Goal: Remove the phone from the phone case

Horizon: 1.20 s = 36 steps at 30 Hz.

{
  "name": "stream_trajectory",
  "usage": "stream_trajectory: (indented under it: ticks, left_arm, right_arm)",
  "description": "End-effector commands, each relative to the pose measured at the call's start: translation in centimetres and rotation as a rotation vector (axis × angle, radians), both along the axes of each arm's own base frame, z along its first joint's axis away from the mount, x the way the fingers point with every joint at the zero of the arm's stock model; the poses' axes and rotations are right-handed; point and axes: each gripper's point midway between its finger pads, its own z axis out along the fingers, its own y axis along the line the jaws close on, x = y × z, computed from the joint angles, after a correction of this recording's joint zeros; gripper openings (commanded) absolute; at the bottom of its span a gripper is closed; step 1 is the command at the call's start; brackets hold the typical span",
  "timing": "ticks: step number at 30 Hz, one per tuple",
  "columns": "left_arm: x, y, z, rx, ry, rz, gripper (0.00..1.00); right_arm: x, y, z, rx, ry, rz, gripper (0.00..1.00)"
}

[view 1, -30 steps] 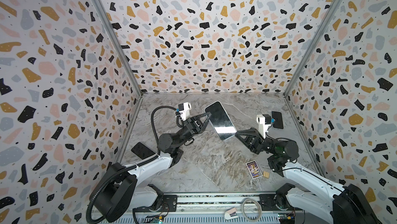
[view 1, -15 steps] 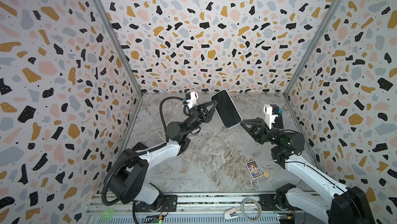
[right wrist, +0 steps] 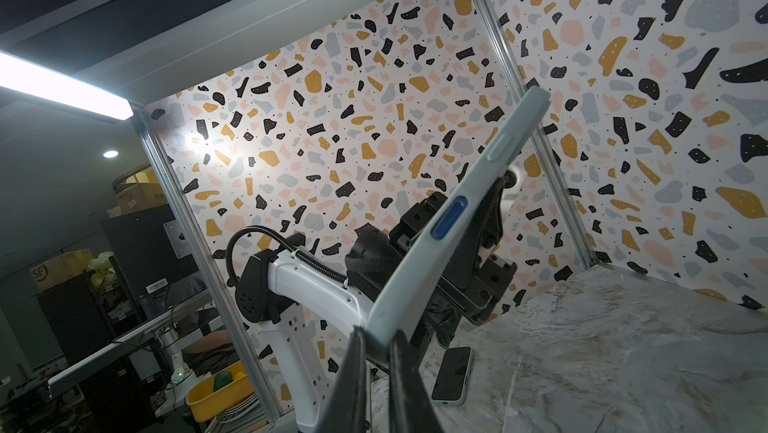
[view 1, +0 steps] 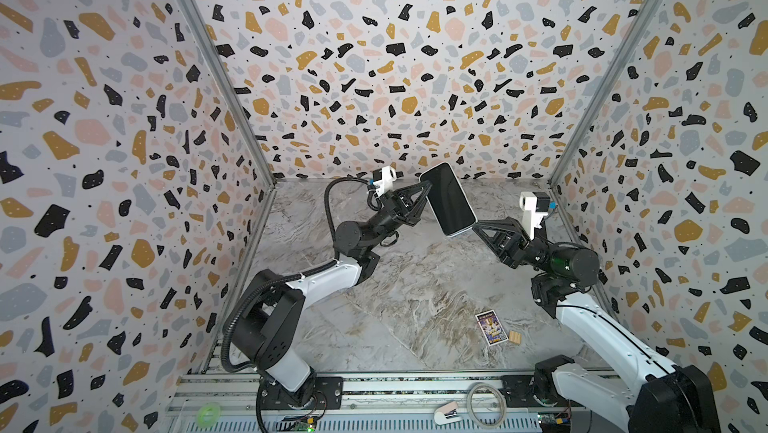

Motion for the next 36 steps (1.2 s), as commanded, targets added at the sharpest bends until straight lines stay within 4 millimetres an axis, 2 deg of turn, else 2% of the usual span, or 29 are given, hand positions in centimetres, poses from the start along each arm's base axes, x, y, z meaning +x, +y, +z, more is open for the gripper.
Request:
stream_trajectory:
  ticks: [1,29,36]
  left_arm:
    - [-9.2,2.8,7.3,-0.222,-0.363,-0.146,0.00]
    - [-10.5,2.5,8.4,-0.228,-0.398,-0.194,0.00]
    - [-10.1,2.0,7.9,-0.201,-0.383,-0.181,0.00]
  right_arm:
    - [1.6,0.0,-1.0,-0.026,0.064,-0.018,0.00]
    - [2.5,-1.4,-1.9,-0.033,0.077,-0.071,0.00]
    - [2.5,-1.5,-1.6,-0.024,0.081,-0.065,0.00]
